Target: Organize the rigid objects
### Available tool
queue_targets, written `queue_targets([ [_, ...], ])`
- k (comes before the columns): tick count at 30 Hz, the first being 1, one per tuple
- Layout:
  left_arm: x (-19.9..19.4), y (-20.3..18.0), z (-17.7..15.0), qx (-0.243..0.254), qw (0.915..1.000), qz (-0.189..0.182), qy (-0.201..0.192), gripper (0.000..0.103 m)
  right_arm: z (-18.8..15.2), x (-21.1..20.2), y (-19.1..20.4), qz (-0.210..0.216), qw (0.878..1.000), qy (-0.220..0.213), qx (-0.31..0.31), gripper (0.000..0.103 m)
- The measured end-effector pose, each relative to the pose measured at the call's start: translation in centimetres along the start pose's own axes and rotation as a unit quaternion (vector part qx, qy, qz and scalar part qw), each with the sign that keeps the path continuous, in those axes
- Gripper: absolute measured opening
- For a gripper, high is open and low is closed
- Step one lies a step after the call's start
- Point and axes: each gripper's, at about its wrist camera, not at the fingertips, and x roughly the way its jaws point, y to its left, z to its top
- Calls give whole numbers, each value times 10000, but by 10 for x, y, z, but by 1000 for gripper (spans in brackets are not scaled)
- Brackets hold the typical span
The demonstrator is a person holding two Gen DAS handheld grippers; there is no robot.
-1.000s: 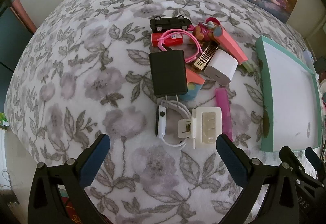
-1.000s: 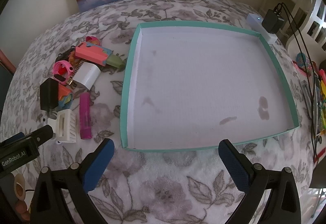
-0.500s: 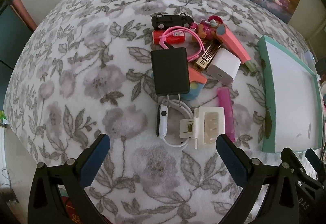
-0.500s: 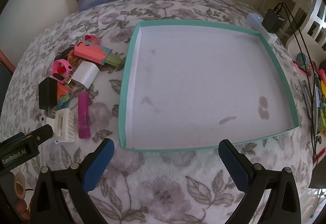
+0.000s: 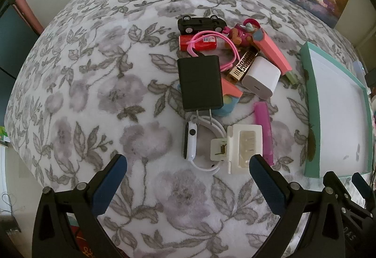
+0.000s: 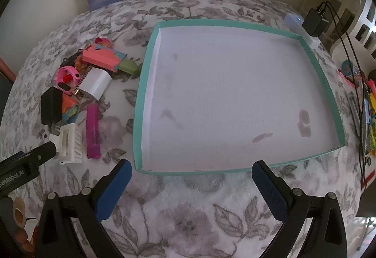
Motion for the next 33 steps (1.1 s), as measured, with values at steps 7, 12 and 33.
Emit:
queue_targets([
  [7,0,2,1,-64,9999,-89,-89,103,1,4,3,-22,10000,40,-20,103],
  [12,-1,10,5,-328,9988,-213,-310,103,2,-2,8,80,9999,-61,-76,103],
  [33,12,81,19,-1585,9871,-197,-107,103,15,7,117,1336,9888,56,-671,103],
])
